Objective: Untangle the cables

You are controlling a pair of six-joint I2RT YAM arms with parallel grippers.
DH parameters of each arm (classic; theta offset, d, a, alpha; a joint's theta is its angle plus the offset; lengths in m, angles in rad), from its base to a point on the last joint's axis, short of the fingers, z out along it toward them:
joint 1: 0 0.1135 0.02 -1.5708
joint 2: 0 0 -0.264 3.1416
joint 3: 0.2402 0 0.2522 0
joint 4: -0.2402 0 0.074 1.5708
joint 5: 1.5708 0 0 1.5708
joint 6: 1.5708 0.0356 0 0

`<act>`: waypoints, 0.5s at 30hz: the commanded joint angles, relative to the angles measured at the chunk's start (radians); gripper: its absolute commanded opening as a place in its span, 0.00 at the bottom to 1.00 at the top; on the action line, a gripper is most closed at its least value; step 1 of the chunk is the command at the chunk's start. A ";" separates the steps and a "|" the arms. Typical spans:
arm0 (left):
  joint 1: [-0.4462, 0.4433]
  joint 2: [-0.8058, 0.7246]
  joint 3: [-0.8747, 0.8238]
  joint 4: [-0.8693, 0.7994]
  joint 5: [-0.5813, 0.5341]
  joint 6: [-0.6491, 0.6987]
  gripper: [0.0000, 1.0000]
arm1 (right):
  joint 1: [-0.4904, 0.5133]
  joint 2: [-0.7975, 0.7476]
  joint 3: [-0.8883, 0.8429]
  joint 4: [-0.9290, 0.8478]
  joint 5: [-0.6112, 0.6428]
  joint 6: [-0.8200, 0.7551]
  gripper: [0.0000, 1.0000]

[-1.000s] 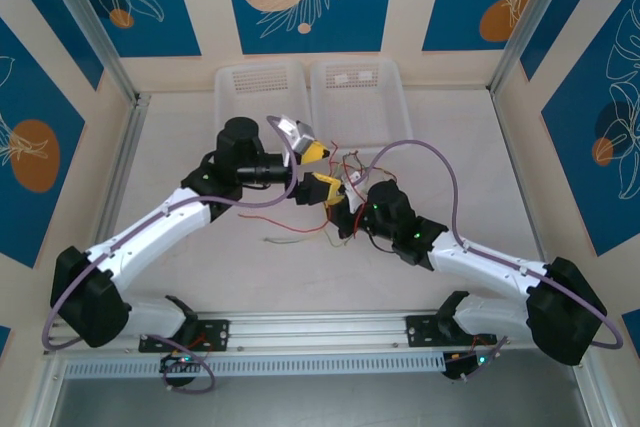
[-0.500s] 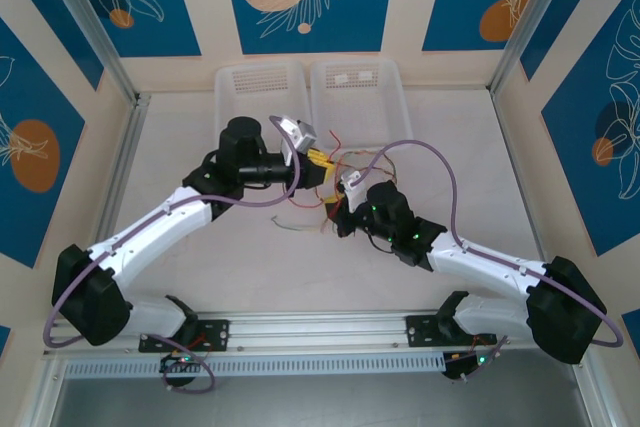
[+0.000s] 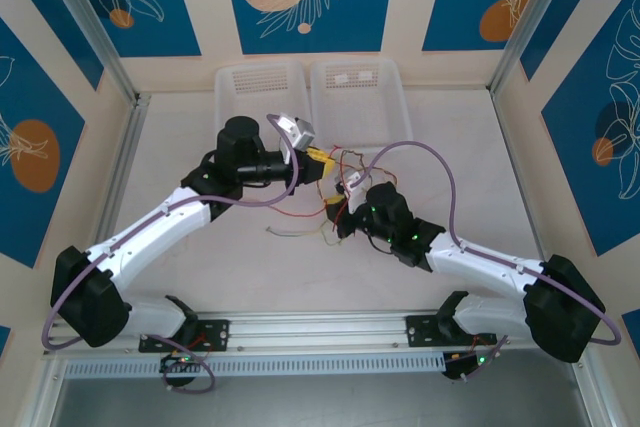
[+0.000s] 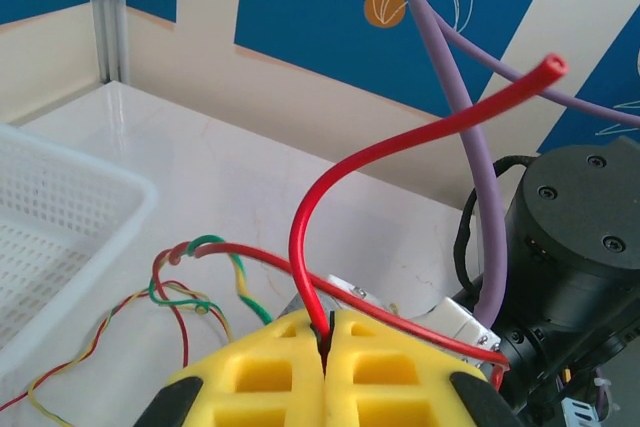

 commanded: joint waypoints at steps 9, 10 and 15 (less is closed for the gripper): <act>-0.001 -0.059 -0.046 0.034 -0.047 0.018 0.00 | -0.057 -0.196 -0.079 -0.073 0.162 0.038 0.51; -0.003 -0.063 -0.053 0.032 -0.053 0.019 0.00 | -0.067 -0.232 -0.088 -0.091 0.175 0.040 0.57; -0.002 -0.090 -0.091 0.063 -0.063 0.023 0.00 | -0.163 -0.433 -0.117 -0.246 0.165 0.053 0.69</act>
